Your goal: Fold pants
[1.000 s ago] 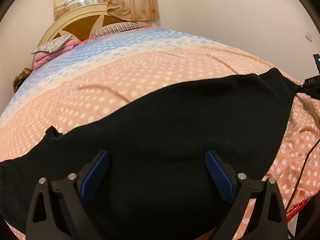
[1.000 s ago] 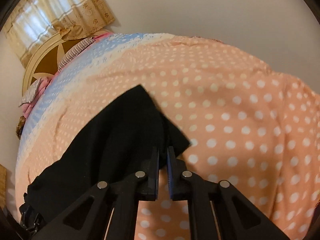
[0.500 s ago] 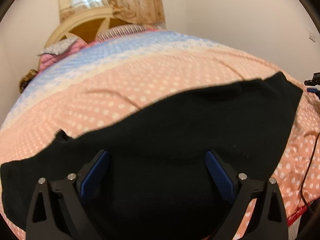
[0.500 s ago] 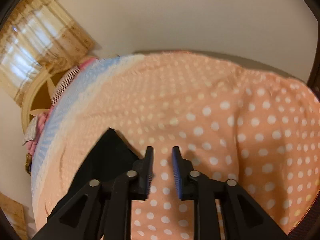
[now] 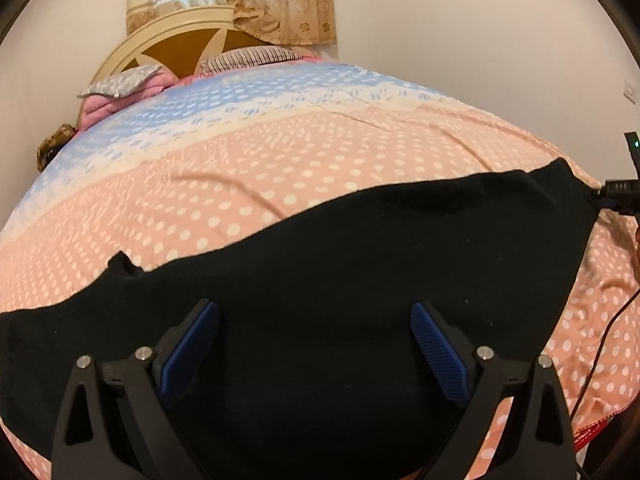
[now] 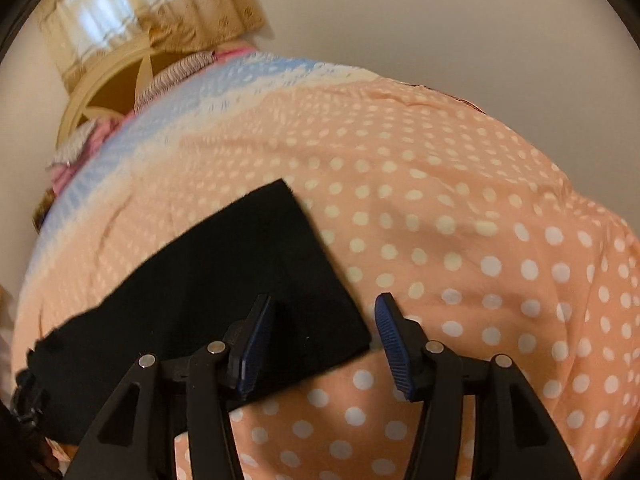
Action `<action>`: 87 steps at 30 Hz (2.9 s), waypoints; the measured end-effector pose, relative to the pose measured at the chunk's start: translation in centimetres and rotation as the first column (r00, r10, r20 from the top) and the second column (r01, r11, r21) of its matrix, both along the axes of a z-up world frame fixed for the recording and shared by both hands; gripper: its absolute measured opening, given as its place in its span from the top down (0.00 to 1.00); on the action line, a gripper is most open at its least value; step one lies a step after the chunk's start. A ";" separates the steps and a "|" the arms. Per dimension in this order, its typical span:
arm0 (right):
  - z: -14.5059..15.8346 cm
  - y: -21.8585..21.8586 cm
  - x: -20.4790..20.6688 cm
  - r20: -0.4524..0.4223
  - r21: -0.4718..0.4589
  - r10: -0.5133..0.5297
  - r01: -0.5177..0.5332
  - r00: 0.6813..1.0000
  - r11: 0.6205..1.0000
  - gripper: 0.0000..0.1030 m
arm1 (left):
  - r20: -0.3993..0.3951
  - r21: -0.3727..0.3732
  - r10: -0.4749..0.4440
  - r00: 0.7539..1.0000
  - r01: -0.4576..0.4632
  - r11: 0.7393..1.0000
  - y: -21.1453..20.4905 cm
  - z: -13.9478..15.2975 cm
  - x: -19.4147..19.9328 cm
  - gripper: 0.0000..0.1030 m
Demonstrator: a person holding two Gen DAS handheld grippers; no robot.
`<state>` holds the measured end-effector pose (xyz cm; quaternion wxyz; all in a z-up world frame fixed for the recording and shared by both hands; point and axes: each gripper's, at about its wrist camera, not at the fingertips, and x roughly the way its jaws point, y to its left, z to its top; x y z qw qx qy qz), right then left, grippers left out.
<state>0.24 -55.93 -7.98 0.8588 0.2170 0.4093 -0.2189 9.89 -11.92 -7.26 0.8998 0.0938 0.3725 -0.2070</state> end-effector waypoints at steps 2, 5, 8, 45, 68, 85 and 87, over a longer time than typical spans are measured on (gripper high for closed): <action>-0.8 -0.4 -0.1 -0.025 0.053 0.010 -0.009 1.000 0.999 0.81 | 0.002 0.004 0.001 1.000 -0.001 1.000 0.0 0.0 -0.1 0.04; -0.3 -1.3 -1.1 0.044 0.153 -0.010 0.003 0.999 0.988 0.87 | 0.010 0.005 0.004 1.000 -0.004 1.000 0.3 0.2 -0.1 0.04; 2.7 -1.4 -4.2 0.258 0.244 -0.052 -0.013 0.965 0.970 0.88 | 0.006 -0.008 0.019 1.000 -0.019 1.000 1.0 0.3 0.1 0.04; 1.4 28.6 3.5 0.186 0.078 0.662 -0.683 0.726 0.727 0.87 | -0.016 -0.123 0.071 0.997 -0.073 0.990 6.2 0.3 1.6 0.04; 0.9 23.4 3.6 0.371 0.195 0.384 -0.475 0.846 0.858 0.71 | 0.023 -0.066 0.021 1.000 -0.019 0.998 4.3 0.3 0.4 0.04; 1.7 14.8 -2.0 0.352 0.197 0.118 -0.196 0.929 0.961 0.69 | 0.048 -0.038 0.044 0.998 -0.042 0.998 4.2 0.8 -0.1 0.04; 1.2 17.2 0.6 0.347 0.202 0.170 -0.250 0.922 0.947 0.69 | 0.052 -0.039 0.071 0.996 -0.069 0.997 5.4 0.9 0.1 0.04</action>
